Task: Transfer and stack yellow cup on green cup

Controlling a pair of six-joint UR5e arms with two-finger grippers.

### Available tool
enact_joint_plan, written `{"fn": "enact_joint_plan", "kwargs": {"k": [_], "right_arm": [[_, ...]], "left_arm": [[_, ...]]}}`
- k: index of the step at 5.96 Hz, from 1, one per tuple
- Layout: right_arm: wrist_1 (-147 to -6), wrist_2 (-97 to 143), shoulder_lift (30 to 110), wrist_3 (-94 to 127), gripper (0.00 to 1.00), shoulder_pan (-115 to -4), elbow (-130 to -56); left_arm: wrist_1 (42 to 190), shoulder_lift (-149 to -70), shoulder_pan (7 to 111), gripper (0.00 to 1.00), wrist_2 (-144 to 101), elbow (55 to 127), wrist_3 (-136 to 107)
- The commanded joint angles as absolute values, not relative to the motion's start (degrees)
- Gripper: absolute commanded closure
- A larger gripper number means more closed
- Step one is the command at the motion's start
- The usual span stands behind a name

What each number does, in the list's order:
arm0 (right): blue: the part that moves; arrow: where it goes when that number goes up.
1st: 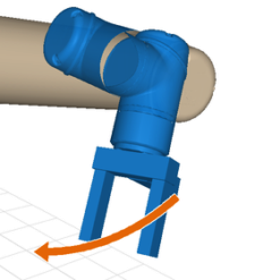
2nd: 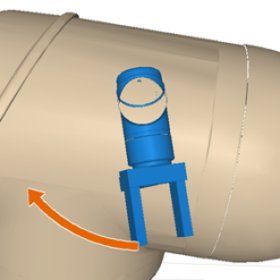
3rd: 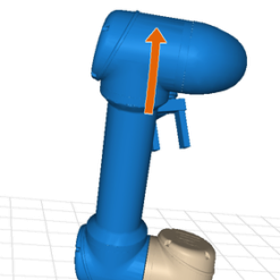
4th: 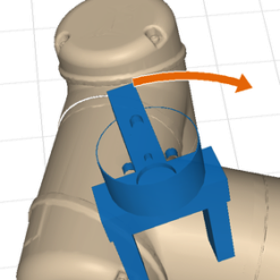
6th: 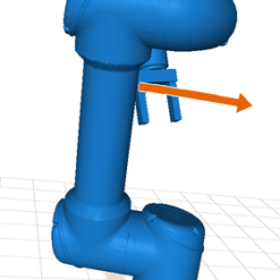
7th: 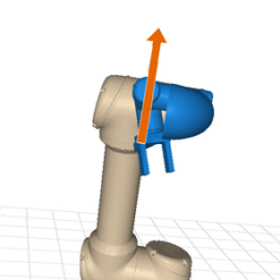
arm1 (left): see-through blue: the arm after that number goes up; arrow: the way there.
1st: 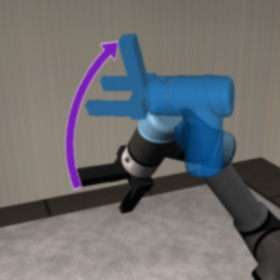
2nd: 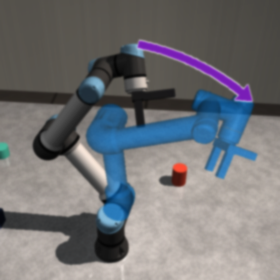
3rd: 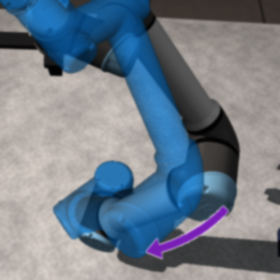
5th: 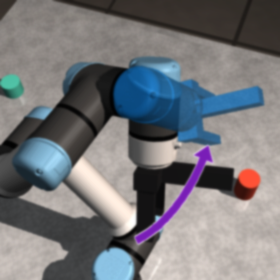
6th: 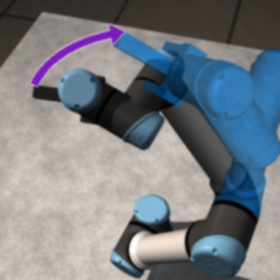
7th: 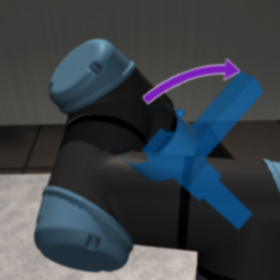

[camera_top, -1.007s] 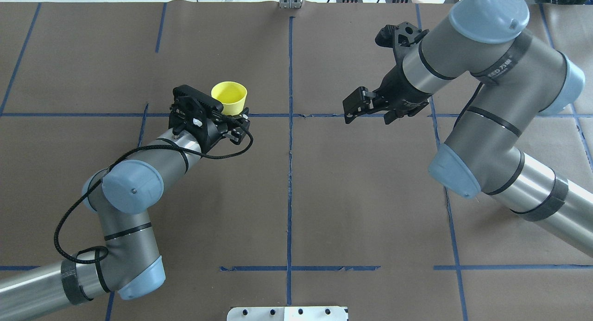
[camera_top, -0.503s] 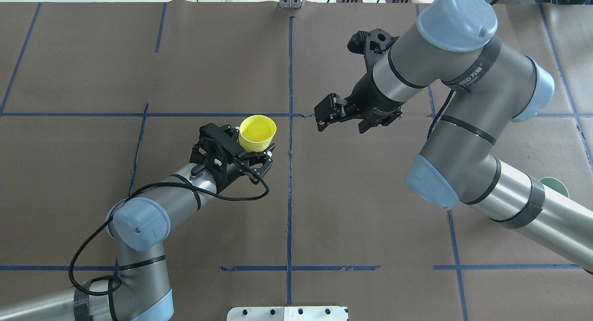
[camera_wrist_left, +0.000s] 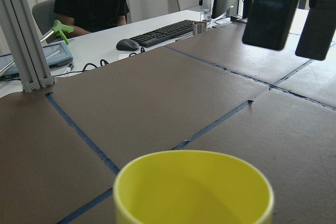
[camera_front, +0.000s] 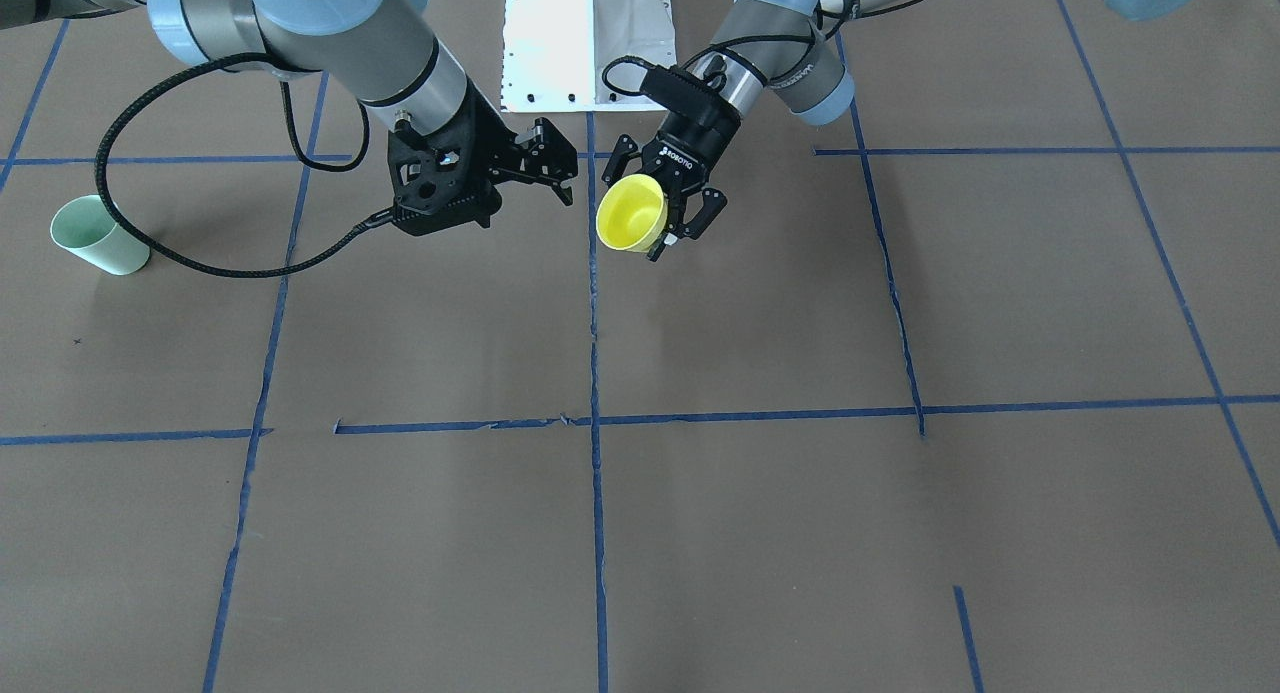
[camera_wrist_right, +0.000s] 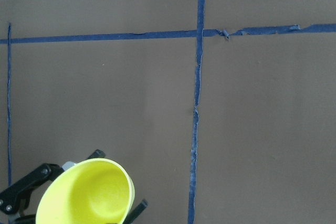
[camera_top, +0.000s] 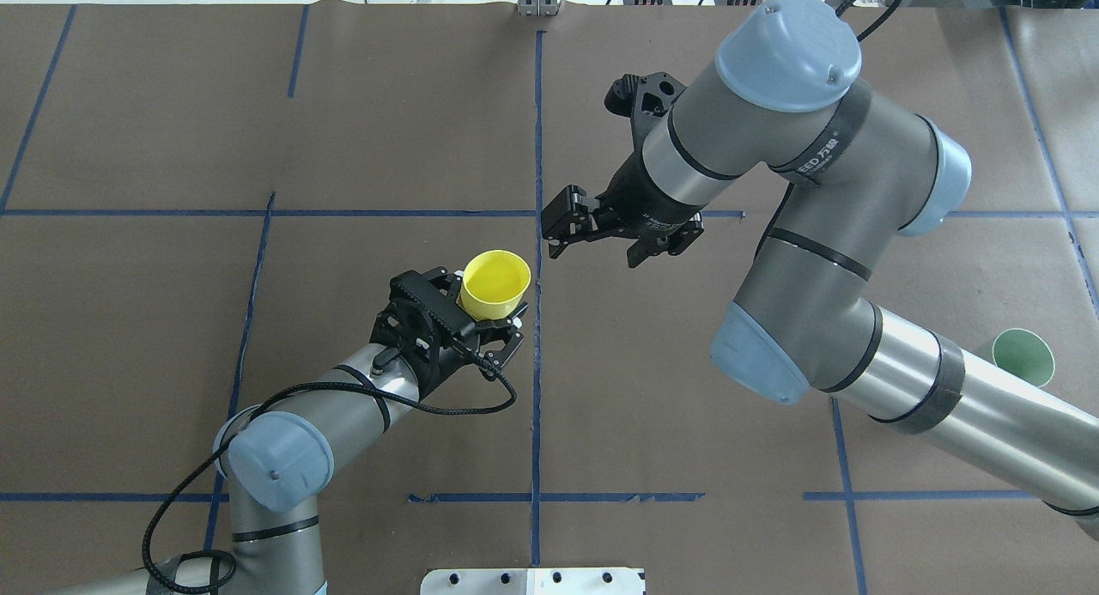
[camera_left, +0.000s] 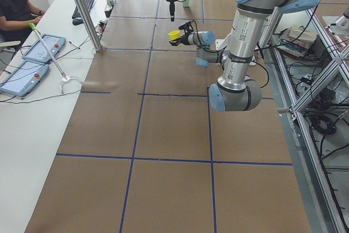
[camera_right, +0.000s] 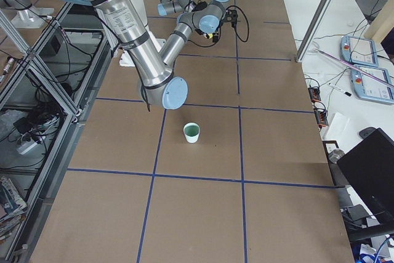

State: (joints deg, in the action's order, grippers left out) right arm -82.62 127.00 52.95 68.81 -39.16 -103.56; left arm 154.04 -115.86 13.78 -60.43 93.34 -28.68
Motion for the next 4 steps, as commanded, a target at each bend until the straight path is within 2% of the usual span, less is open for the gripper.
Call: {"fn": "enact_joint_plan", "kwargs": {"k": [1, 4], "right_arm": [[-82.6, 127.0, 52.5, 71.0, 0.01, -37.2, -102.5], [-82.5, 127.1, 51.9, 73.1, 0.01, -34.5, -101.7]], "left_arm": [[153.9, -116.6, 11.2, 0.90, -57.1, 93.3, -28.6], [153.9, -117.1, 10.3, 0.89, -56.3, 93.3, -28.7]]}}
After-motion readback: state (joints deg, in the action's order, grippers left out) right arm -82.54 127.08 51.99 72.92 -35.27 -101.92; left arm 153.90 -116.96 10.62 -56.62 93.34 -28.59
